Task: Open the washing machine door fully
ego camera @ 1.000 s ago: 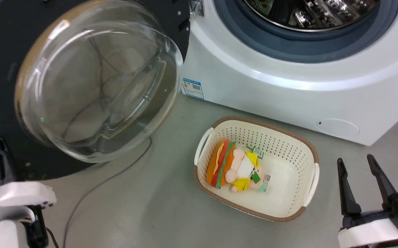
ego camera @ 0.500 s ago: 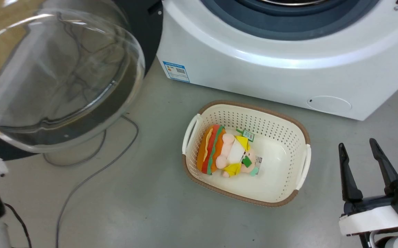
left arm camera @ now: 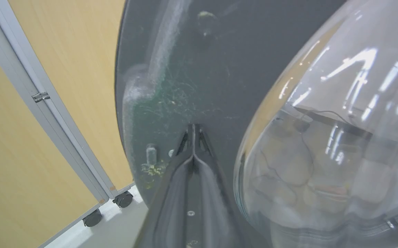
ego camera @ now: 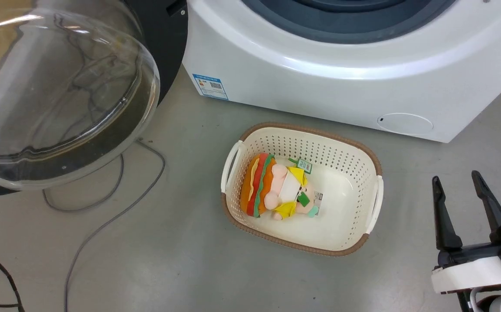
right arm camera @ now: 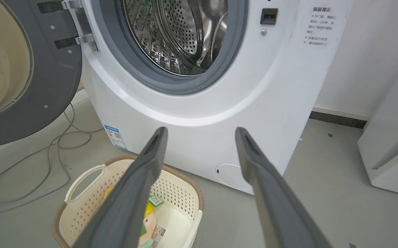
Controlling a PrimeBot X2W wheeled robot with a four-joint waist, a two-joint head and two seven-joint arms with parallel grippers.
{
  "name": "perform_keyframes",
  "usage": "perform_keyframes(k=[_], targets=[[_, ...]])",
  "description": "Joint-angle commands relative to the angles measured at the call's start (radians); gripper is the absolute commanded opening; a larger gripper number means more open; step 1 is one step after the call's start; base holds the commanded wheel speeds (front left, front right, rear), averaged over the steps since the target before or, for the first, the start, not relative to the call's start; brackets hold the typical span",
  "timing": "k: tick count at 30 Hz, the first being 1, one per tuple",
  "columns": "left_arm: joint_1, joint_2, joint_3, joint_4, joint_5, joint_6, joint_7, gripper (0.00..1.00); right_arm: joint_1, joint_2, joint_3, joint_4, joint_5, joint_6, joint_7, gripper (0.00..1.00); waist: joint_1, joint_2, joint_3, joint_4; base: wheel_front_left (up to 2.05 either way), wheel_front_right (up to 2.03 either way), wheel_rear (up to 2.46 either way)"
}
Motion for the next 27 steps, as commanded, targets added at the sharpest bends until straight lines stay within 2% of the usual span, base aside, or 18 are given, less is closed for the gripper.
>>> perform_keyframes(k=[1, 5, 15, 22, 27], targets=[[-0.017, 0.003, 0.001, -0.004, 0.011, -0.011, 0.002, 0.0, -0.011, -0.002, -0.005, -0.004, 0.002, 0.001, -0.005, 1.0, -0.0001, 0.0, -0.011, 0.004, 0.0, 0.0, 0.0], [0.018, 0.0, -0.008, -0.043, 0.043, -0.025, 0.002, 0.0, -0.003, 0.004, -0.004, 0.0, 0.005, 0.001, -0.005, 1.0, -0.0001, 0.0, -0.049, 0.004, 0.0, 0.0, 0.0], [0.149, -0.074, -0.019, -0.23, 0.079, -0.09, 0.002, 0.0, 0.045, 0.013, -0.008, 0.015, 0.026, 0.001, -0.005, 1.0, -0.0001, 0.0, -0.184, -0.004, 0.0, 0.0, 0.0], [0.239, -0.125, -0.073, -0.373, 0.104, -0.152, 0.002, 0.0, 0.086, 0.014, -0.001, 0.027, 0.067, 0.001, -0.005, 1.0, -0.0001, 0.0, -0.273, -0.016, 0.0, 0.0, 0.0], [0.302, -0.177, -0.131, -0.441, 0.116, -0.174, 0.002, 0.0, 0.111, 0.014, -0.003, 0.028, 0.082, 0.001, -0.005, 1.0, -0.0001, 0.0, -0.315, -0.024, 0.0, 0.0, 0.0]])
